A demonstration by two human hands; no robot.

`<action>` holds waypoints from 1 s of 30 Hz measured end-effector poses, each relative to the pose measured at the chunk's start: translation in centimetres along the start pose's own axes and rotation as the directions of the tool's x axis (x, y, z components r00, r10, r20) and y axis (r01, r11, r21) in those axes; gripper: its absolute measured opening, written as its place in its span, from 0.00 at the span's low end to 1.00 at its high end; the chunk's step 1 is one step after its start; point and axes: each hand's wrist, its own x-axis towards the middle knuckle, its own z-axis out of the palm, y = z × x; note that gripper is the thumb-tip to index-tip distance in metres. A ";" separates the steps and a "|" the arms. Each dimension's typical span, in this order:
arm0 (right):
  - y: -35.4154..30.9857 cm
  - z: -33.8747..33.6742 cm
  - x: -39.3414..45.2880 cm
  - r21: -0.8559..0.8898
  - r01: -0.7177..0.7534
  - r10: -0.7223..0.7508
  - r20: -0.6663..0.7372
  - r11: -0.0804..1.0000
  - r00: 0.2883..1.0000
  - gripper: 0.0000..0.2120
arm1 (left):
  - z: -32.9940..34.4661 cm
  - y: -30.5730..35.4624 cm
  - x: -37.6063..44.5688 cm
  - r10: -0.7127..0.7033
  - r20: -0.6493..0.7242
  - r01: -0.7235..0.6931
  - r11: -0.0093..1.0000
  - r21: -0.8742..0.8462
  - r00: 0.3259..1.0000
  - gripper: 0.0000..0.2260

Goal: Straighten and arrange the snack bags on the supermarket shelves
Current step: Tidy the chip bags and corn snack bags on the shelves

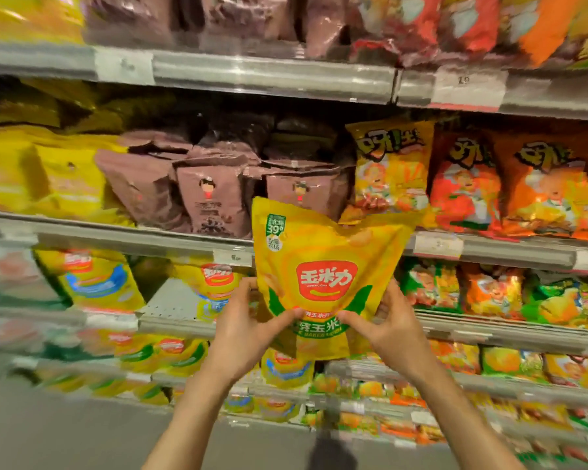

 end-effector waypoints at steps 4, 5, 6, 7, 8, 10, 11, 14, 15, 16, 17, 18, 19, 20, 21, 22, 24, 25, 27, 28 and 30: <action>-1.3 7.3 0.9 -0.022 0.043 -0.042 0.059 0.999 0.997 0.28 | -6.7 -3.4 0.0 -0.059 -0.060 0.059 0.998 0.001 0.996 0.24; -1.5 9.1 1.3 -0.037 0.058 -0.056 0.066 0.998 0.996 0.27 | -8.2 -4.2 0.2 -0.065 -0.075 0.065 0.998 -0.002 0.995 0.25; -1.6 10.9 1.6 -0.055 0.072 -0.068 0.076 0.996 0.995 0.25 | -9.6 -4.9 0.4 -0.077 -0.092 0.077 0.997 -0.009 0.993 0.26; -1.7 12.6 1.9 -0.063 0.076 -0.070 0.090 0.995 0.993 0.24 | -10.9 -5.5 0.6 -0.095 -0.109 0.093 0.995 -0.019 0.990 0.27; -1.8 14.3 2.3 -0.068 0.075 -0.068 0.103 0.995 0.992 0.23 | -12.2 -6.0 0.8 -0.110 -0.127 0.107 0.994 -0.031 0.986 0.29; -1.4 17.5 3.1 -0.056 0.053 -0.045 0.135 0.997 0.990 0.22 | -14.8 -7.2 1.4 -0.131 -0.165 0.126 0.991 -0.040 0.978 0.32; -1.2 19.1 3.6 -0.050 0.028 -0.020 0.158 0.998 0.987 0.21 | -16.1 -7.7 1.7 -0.135 -0.178 0.132 0.991 -0.030 0.975 0.33; -0.9 24.0 5.2 -0.035 -0.059 0.065 0.207 0.998 0.976 0.20 | -19.9 -9.2 2.9 -0.132 -0.205 0.137 0.991 0.008 0.970 0.32; -1.0 25.7 5.8 -0.017 -0.086 0.088 0.227 0.996 0.970 0.20 | -21.1 -9.8 3.2 -0.142 -0.215 0.149 0.989 0.014 0.966 0.32; -1.0 27.4 6.3 0.009 -0.108 0.102 0.253 0.994 0.962 0.17 | -22.3 -10.4 3.6 -0.161 -0.225 0.169 0.985 0.016 0.961 0.31; -1.1 29.0 6.7 0.045 -0.130 0.113 0.275 0.990 0.955 0.14 | -23.5 -10.9 4.0 -0.186 -0.230 0.195 0.981 0.019 0.955 0.31; -1.0 30.5 7.0 0.080 -0.163 0.132 0.300 0.983 0.945 0.14 | -24.6 -11.5 4.3 -0.206 -0.228 0.217 0.976 0.025 0.952 0.31; -1.0 32.0 7.4 0.110 -0.202 0.158 0.319 0.973 0.934 0.16 | -25.6 -12.1 4.8 -0.212 -0.227 0.225 0.974 0.033 0.951 0.31; -0.8 33.4 7.9 0.132 -0.235 0.181 0.328 0.963 0.927 0.19 | -26.5 -12.7 5.2 -0.210 -0.228 0.225 0.973 0.041 0.951 0.32; -0.5 34.7 8.5 0.151 -0.255 0.193 0.336 0.955 0.922 0.20 | -27.3 -13.5 5.8 -0.214 -0.226 0.230 0.972 0.046 0.950 0.33; -0.1 35.9 8.9 0.165 -0.271 0.205 0.332 0.948 0.921 0.19 | -28.0 -14.2 6.3 -0.229 -0.223 0.245 0.968 0.047 0.948 0.35; 0.6 37.8 9.3 0.184 -0.301 0.235 0.311 0.936 0.921 0.18 | -29.1 -15.5 7.1 -0.257 -0.205 0.270 0.962 0.038 0.944 0.36; 0.8 38.5 9.4 0.191 -0.308 0.242 0.306 0.932 0.921 0.18 | -29.5 -16.2 7.5 -0.267 -0.193 0.277 0.961 0.025 0.944 0.37; 1.2 39.5 9.7 0.201 -0.339 0.277 0.281 0.919 0.919 0.21 | -30.1 -17.4 8.6 -0.284 -0.165 0.290 0.957 0.014 0.945 0.39; 1.3 39.9 10.0 0.202 -0.354 0.298 0.259 0.913 0.918 0.23 | -30.4 -18.0 9.2 -0.289 -0.149 0.294 0.956 0.015 0.946 0.39; 1.3 40.5 10.4 0.168 -0.387 0.344 0.237 0.907 0.909 0.25 | -30.7 -19.1 10.4 -0.291 -0.105 0.293 0.956 0.000 0.951 0.37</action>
